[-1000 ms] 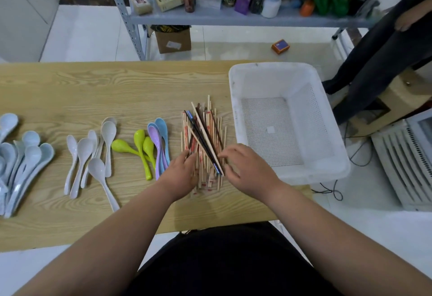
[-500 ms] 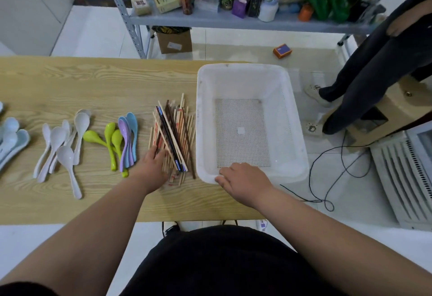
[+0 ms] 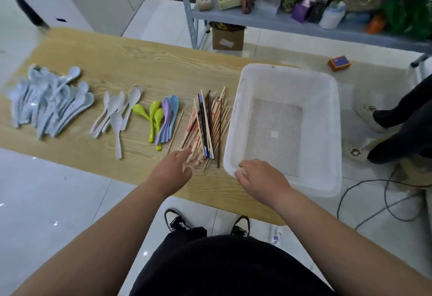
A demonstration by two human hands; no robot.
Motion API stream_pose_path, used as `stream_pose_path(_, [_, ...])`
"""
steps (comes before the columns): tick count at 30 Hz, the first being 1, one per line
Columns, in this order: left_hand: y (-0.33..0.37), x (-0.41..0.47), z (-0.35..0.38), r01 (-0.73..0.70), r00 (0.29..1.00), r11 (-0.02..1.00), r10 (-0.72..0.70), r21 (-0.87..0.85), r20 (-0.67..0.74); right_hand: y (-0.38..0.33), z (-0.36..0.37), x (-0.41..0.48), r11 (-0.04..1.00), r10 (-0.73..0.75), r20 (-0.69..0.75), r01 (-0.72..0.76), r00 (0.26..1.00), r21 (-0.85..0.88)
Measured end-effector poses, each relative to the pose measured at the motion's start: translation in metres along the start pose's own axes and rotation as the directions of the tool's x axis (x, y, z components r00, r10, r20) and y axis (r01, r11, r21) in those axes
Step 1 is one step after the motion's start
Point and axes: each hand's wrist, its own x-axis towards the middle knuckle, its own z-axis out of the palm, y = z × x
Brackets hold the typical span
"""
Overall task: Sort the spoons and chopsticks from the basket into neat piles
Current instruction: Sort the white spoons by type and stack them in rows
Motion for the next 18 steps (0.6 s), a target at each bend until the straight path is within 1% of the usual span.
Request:
stream_pose_path(2, [-0.006, -0.019, -0.005, 0.014, 0.998, 0.998, -0.017, -0.068, -0.055, -0.012, 0.003, 0.003, 0.998, -0.064, -0.055, 0.065, 0.996, 0.008])
stream_pose_path(5, [-0.024, -0.046, -0.014, 0.039, 0.991, 0.981, -0.062, -0.190, -0.119, -0.035, 0.007, 0.009, 0.993, -0.120, -0.158, 0.122, 0.980, 0.004])
stream_pose_path(7, [-0.042, -0.063, -0.022, 0.067, 0.984, 0.959, -0.110, -0.276, -0.143, -0.055, 0.009, 0.014, 0.982, -0.185, -0.188, 0.187, 0.965, -0.010])
stream_pose_path(8, [-0.052, -0.072, -0.027, 0.081, 0.979, 0.947, -0.134, -0.310, -0.154, -0.067, 0.009, 0.016, 0.974, -0.223, -0.181, 0.224, 0.958, -0.013])
stream_pose_path(10, [-0.083, -0.095, -0.040, 0.106, 0.966, 0.917, -0.186, -0.385, -0.177, -0.107, 0.014, 0.022, 0.960, -0.277, -0.095, 0.281, 0.956, 0.022])
stream_pose_path(13, [-0.116, -0.125, -0.059, 0.108, 0.953, 0.880, -0.223, -0.462, -0.204, -0.155, 0.024, 0.024, 0.954, -0.277, 0.030, 0.271, 0.960, 0.130])
stream_pose_path(18, [-0.211, -0.199, -0.091, 0.166, 0.919, 0.813, -0.332, -0.558, -0.210, -0.275, 0.063, 0.039, 0.922, -0.275, 0.045, 0.250, 0.960, 0.296])
